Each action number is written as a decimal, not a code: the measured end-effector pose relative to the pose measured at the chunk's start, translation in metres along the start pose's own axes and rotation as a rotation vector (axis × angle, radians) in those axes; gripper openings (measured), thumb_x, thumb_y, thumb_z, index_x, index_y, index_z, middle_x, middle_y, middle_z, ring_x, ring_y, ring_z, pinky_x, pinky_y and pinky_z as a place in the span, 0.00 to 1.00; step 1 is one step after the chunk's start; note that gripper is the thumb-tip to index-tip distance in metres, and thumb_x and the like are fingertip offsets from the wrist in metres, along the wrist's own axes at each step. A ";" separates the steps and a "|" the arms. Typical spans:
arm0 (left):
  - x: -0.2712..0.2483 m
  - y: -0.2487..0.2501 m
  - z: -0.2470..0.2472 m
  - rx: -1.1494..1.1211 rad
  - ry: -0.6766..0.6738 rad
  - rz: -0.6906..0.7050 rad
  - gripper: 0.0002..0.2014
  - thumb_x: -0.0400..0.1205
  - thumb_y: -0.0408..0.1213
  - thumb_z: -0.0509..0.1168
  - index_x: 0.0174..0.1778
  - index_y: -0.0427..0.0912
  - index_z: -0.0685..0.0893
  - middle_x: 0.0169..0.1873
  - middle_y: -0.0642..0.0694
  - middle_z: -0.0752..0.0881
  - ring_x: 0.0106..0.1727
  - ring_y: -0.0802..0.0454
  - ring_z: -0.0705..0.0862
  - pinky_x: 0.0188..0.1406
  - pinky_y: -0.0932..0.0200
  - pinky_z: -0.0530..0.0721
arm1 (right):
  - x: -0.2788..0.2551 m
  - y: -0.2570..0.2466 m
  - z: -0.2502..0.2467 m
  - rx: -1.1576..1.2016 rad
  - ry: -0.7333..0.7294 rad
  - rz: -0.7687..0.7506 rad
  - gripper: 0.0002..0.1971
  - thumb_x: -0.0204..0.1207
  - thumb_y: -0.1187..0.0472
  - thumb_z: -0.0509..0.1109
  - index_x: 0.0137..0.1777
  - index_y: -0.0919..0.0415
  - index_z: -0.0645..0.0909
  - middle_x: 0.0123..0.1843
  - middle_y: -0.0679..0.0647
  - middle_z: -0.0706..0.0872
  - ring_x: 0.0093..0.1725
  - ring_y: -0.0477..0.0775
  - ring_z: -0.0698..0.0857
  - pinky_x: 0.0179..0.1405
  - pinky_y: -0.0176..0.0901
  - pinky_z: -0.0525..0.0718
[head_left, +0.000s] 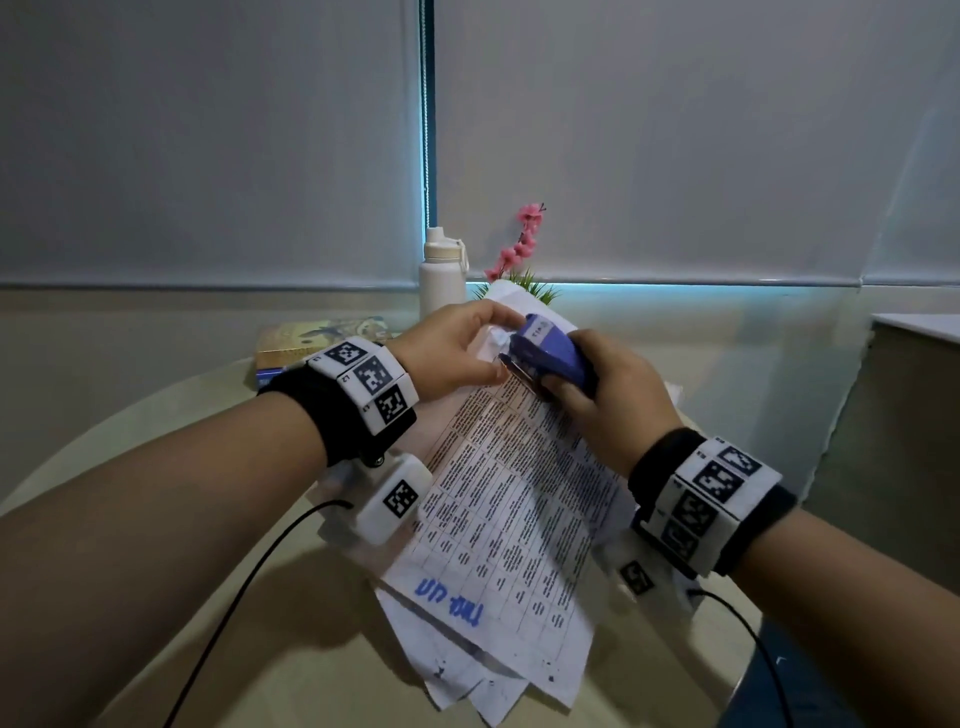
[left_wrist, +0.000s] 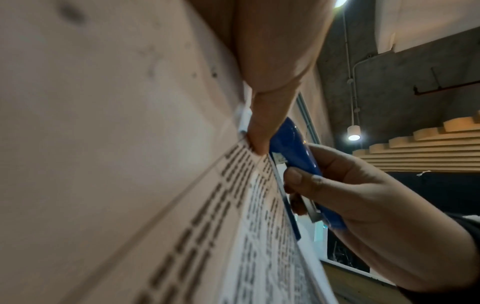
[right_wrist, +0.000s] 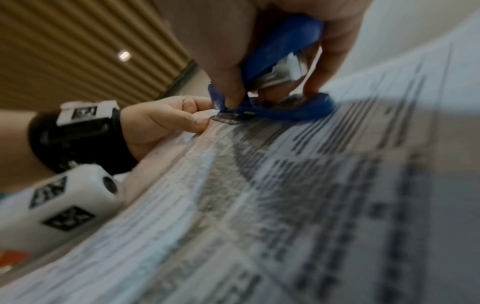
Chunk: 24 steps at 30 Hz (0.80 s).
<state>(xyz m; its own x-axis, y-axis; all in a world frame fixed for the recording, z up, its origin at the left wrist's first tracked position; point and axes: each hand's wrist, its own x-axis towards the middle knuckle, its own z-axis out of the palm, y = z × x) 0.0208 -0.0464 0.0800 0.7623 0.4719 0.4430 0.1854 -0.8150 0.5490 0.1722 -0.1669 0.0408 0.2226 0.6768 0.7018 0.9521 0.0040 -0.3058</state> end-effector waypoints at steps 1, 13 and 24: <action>0.001 0.000 0.000 0.006 0.001 0.004 0.25 0.74 0.27 0.74 0.66 0.42 0.79 0.56 0.54 0.82 0.59 0.59 0.78 0.53 0.83 0.70 | 0.000 0.000 0.001 -0.005 0.020 -0.018 0.16 0.74 0.57 0.70 0.61 0.57 0.78 0.50 0.57 0.83 0.43 0.59 0.79 0.38 0.42 0.69; 0.009 0.000 0.003 0.037 0.037 0.024 0.25 0.72 0.26 0.73 0.65 0.41 0.79 0.53 0.52 0.83 0.56 0.56 0.80 0.50 0.79 0.73 | 0.007 -0.003 0.011 0.010 0.050 0.005 0.20 0.73 0.57 0.70 0.65 0.55 0.76 0.51 0.57 0.81 0.46 0.62 0.81 0.42 0.46 0.74; 0.008 -0.003 0.007 -0.008 0.047 0.033 0.25 0.70 0.26 0.75 0.64 0.39 0.79 0.54 0.47 0.85 0.57 0.51 0.83 0.60 0.59 0.78 | 0.009 -0.010 0.009 0.011 0.075 -0.059 0.19 0.74 0.55 0.70 0.65 0.54 0.77 0.50 0.57 0.81 0.44 0.63 0.81 0.43 0.51 0.80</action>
<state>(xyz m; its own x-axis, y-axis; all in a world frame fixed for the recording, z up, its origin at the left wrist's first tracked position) 0.0310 -0.0424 0.0768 0.7380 0.4599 0.4938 0.1554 -0.8279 0.5389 0.1626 -0.1543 0.0445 0.1817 0.6177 0.7651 0.9617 0.0509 -0.2694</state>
